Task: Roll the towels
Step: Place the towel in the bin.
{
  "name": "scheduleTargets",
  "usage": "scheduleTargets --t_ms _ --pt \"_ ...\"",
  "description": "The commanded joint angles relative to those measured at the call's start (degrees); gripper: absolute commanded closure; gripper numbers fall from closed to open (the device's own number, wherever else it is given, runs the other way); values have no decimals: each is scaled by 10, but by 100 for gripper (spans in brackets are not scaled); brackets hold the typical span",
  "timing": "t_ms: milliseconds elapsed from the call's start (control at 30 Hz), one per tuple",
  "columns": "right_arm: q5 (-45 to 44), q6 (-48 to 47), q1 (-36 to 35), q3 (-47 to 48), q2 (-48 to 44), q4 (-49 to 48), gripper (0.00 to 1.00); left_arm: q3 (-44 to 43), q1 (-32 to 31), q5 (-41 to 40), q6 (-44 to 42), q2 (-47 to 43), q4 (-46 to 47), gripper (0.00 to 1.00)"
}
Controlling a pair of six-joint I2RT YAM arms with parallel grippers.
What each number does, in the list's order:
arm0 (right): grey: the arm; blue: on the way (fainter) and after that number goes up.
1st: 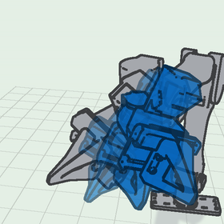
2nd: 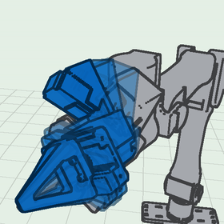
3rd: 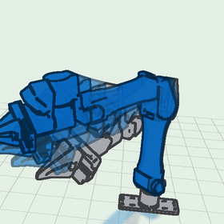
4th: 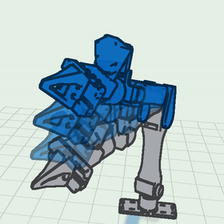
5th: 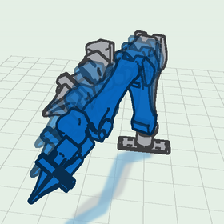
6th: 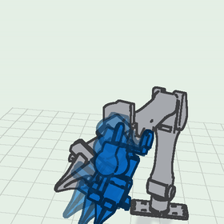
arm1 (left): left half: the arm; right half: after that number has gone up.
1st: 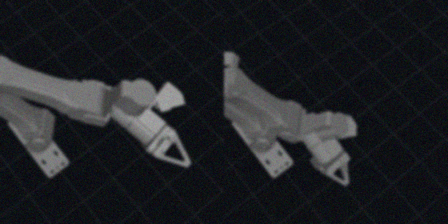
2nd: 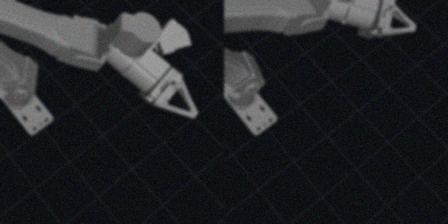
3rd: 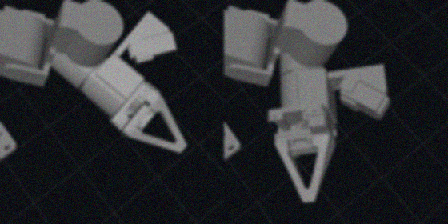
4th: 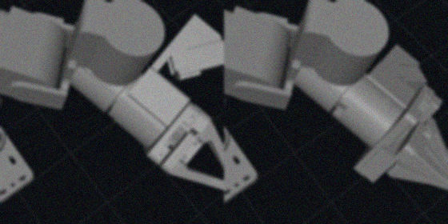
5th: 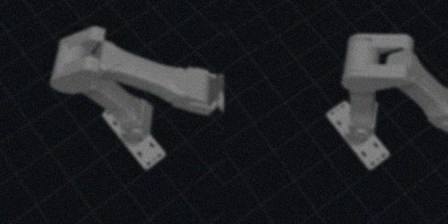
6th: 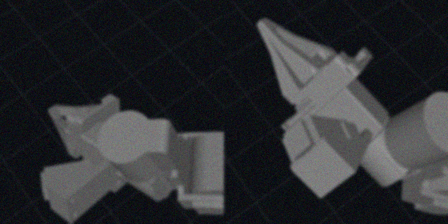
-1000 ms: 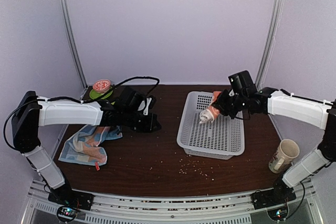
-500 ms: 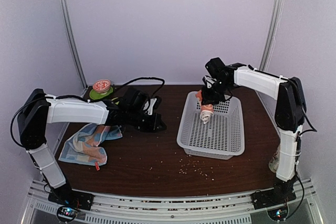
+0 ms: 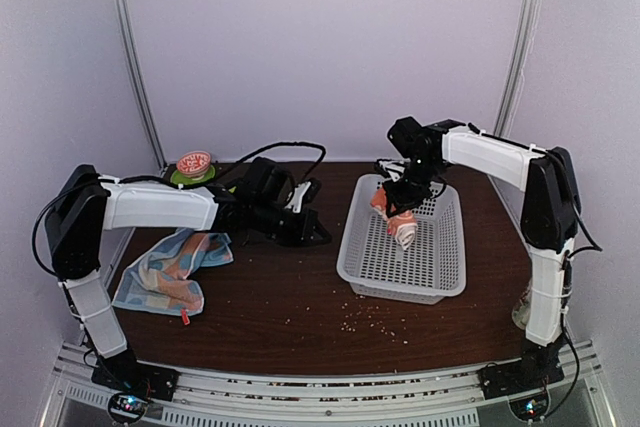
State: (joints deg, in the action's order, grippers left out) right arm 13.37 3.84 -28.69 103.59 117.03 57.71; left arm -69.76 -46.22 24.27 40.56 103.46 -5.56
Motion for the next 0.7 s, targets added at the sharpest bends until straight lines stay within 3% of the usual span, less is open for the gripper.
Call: scheduleTargets --t_ms 0,133,667 --pt "36 -59 -14 11 -10 11 100 -5 5 19 1 4 33 100" --pt "36 -84 -17 1 2 9 100 4 6 23 0 4 37 100" --pt "-143 -102 -11 71 105 24 100 7 6 34 2 28 39 100"
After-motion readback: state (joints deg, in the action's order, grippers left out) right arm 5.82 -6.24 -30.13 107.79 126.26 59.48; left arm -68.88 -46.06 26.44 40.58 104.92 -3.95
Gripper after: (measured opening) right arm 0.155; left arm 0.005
